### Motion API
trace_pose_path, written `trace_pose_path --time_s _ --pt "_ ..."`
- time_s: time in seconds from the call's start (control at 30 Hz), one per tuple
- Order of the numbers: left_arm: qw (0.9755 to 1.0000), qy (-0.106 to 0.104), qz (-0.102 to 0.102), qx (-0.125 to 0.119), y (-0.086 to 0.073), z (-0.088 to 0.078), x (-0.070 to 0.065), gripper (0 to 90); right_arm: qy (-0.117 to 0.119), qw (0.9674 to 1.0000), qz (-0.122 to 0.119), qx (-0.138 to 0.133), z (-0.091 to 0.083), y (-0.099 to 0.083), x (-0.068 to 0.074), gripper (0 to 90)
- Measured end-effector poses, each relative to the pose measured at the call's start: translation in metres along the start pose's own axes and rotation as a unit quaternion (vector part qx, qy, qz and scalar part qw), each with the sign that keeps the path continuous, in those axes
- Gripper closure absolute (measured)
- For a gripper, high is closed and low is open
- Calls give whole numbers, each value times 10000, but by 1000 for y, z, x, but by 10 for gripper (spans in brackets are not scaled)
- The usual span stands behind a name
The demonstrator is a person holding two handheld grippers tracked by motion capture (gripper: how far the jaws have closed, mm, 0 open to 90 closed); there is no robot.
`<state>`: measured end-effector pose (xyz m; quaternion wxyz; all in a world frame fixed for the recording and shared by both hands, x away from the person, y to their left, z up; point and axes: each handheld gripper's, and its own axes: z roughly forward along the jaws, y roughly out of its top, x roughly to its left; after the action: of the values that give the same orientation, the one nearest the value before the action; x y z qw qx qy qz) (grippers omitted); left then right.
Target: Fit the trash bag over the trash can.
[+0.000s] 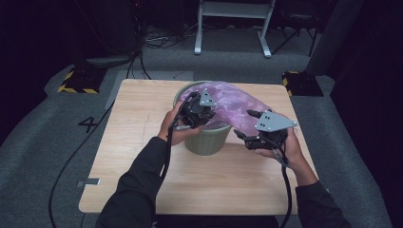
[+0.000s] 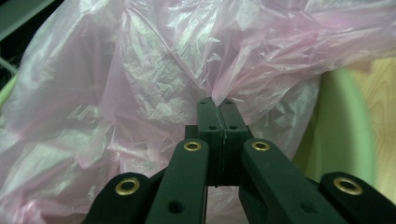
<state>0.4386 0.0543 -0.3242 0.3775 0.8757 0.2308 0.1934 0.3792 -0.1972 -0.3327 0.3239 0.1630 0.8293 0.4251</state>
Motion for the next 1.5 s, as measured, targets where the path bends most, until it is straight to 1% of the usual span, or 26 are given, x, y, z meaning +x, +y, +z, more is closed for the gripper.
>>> trace_pose_path --time_s 0.07,0.13,0.2,0.27,0.43,0.47,0.5,0.53,0.57,0.63,0.7,0.8,0.93,0.97,1.03,1.07,1.1,1.13,1.17,1.23,1.27,1.33,1.37,1.43,1.47,1.5 --pt "10000 -16 -44 -12 -1 0 3 898 -165 9996 -107 204 -3 -11 4 224" --pt "10000 2 -37 14 -2 0 4 898 -231 9994 -125 225 -3 -14 4 233" --pt "10000 22 -37 46 -2 -1 5 898 -502 9982 -160 302 -6 -21 5 246" --pt "9999 42 -80 48 -3 -1 7 898 -856 9958 -204 245 -12 -30 4 292" --pt "9998 54 -186 -8 -6 -2 13 898 -1009 9944 -146 291 -17 -40 2 328" --pt "9998 46 -207 -17 -7 -2 14 898 -990 9945 -137 299 -17 -42 2 384" --pt "9997 48 -247 -39 -8 -3 16 898 -995 9943 -210 318 -18 -46 2 543" --pt "9996 36 -273 -60 -9 -3 17 898 -1027 9939 -252 312 -19 -48 2 621" --pt "9996 36 -273 -60 -9 -3 17 898 -1027 9939 -252 312 -19 -48 2 621" --pt "9994 8 -326 -140 -10 -5 18 896 -1004 9943 -222 265 -19 -51 0 753" --pt "9993 3 -330 -179 -11 -6 19 885 -1090 9936 -215 224 -19 -53 -1 826" --pt "9991 21 -347 -258 -12 -9 20 817 -1181 9927 -223 73 -22 -51 -2 887" --pt "9987 38 -372 -341 -16 -13 22 715 -1304 9910 -308 -55 -28 -43 -5 897" --pt "9983 76 -420 -391 -18 -16 22 631 -1346 9901 -386 -53 -29 -38 -6 898" --pt "9982 66 -414 -434 -19 -18 22 596 -1330 9900 -460 -52 -30 -34 -6 898" --pt "9978 31 -410 -519 -21 -21 22 596 -1330 9900 -460 -52 -30 -34 -6 898" --pt "9975 9 -388 -596 -22 -23 21 554 -1328 9899 -496 -55 -30 -31 -7 899" --pt "9970 78 -426 -649 -22 -27 20 428 -1326 9895 -564 -63 -30 -27 -7 899" --pt "9966 14 -455 -687 -22 -28 20 370 -1320 9894 -601 -63 -30 -25 -7 898" --pt "9965 -10 -402 -735 -22 -31 18 319 -1315 9892 -652 -58 -30 -23 -7 899" --pt "9963 20 -391 -768 -22 -32 16 319 -1333 9884 -721 -43 -30 -19 -7 899" --pt "9956 1 -329 -874 -19 -36 12 237 -1337 9878 -798 -57 -31 -13 -7 899" --pt "9953 -1 -308 -915 -18 -38 9 232 -1352 9872 -843 -52 -31 -10 -7 898" --pt "9944 -137 -250 -1022 -15 -41 4 197 -1333 9869 -913 -52 -32 -2 -8 898" --pt "9937 -167 -146 -1103 -11 -42 -2 184 -1340 9861 -978 -38 -31 1 -8 898" --pt "9937 -167 -146 -1103 -11 -42 -2 172 -1340 9861 -978 -38 -31 1 -8 898"
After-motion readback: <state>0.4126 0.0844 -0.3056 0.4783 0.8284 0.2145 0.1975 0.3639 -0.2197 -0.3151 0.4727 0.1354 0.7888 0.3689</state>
